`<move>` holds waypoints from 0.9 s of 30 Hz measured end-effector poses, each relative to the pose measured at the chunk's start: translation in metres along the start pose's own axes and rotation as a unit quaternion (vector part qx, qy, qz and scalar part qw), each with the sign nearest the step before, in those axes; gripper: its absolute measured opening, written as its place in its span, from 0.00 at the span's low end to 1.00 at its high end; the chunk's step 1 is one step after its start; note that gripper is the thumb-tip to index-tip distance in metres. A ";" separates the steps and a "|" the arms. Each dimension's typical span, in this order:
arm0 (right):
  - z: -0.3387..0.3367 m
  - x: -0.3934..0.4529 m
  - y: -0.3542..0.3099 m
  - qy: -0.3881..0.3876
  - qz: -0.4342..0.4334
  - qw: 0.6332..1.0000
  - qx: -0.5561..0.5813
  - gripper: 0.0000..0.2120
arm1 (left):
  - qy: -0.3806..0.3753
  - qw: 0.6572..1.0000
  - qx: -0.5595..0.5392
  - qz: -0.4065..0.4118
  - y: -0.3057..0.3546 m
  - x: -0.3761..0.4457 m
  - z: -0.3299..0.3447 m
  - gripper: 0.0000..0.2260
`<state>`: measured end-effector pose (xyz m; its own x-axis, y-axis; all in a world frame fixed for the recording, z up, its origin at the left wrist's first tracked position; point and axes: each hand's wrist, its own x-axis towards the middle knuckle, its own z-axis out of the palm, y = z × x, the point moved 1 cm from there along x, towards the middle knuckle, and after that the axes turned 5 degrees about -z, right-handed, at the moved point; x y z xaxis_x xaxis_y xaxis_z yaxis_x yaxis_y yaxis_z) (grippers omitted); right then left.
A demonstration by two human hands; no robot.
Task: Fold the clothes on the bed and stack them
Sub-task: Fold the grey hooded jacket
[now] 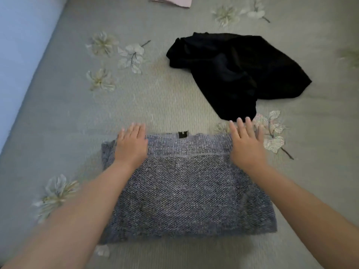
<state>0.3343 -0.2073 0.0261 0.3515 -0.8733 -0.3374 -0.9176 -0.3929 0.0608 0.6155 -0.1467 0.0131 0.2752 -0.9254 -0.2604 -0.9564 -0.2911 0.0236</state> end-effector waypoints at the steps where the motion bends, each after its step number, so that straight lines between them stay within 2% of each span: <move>1: 0.010 0.003 -0.006 -0.001 -0.026 0.999 0.025 0.33 | -0.010 1.000 -0.012 0.017 -0.005 0.000 0.014 0.24; 3: 0.024 0.010 -0.019 0.006 -0.073 0.995 0.071 0.29 | -0.027 0.999 -0.020 0.023 -0.018 0.003 0.037 0.26; 6: 0.044 0.025 -0.039 -0.006 -0.107 0.988 0.114 0.27 | -0.067 0.997 -0.018 -0.017 -0.031 0.011 0.064 0.31; 8: 0.061 0.032 -0.048 -0.029 -0.094 0.986 0.133 0.27 | -0.090 0.994 -0.004 -0.055 -0.037 0.011 0.076 0.34; 11: 0.083 0.035 -0.055 -0.058 -0.060 0.989 0.123 0.27 | -0.110 0.988 -0.004 -0.111 -0.058 0.002 0.086 0.32; 14: 0.085 0.034 -0.058 -0.058 -0.048 0.989 0.124 0.33 | -0.123 0.986 -0.004 -0.117 -0.071 -0.005 0.082 0.29; 17: 0.076 0.039 -0.057 -0.097 -0.049 0.984 0.142 0.27 | -0.154 0.983 0.027 -0.100 -0.067 -0.002 0.075 0.28; 20: 0.057 0.059 -0.048 -0.136 -0.066 0.979 0.136 0.31 | -0.152 0.988 0.006 -0.024 -0.065 0.014 0.063 0.28; 22: 0.042 0.078 -0.041 -0.176 -0.078 0.971 0.138 0.40 | -0.168 0.981 -0.022 0.091 -0.060 0.031 0.055 0.30; 24: 0.034 0.094 -0.039 -0.242 -0.081 0.956 0.143 0.47 | -0.216 0.959 -0.035 0.181 -0.049 0.052 0.046 0.33; 27: 0.028 0.102 -0.042 -0.325 -0.068 0.936 0.120 0.50 | -0.298 0.932 -0.019 0.207 -0.031 0.074 0.039 0.40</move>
<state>0.4033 -0.2719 -0.0375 0.3517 -0.4304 -0.8313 -0.9156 -0.3432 -0.2097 0.6615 -0.1969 -0.0446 -0.2301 -0.6641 -0.7113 -0.9614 0.0419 0.2720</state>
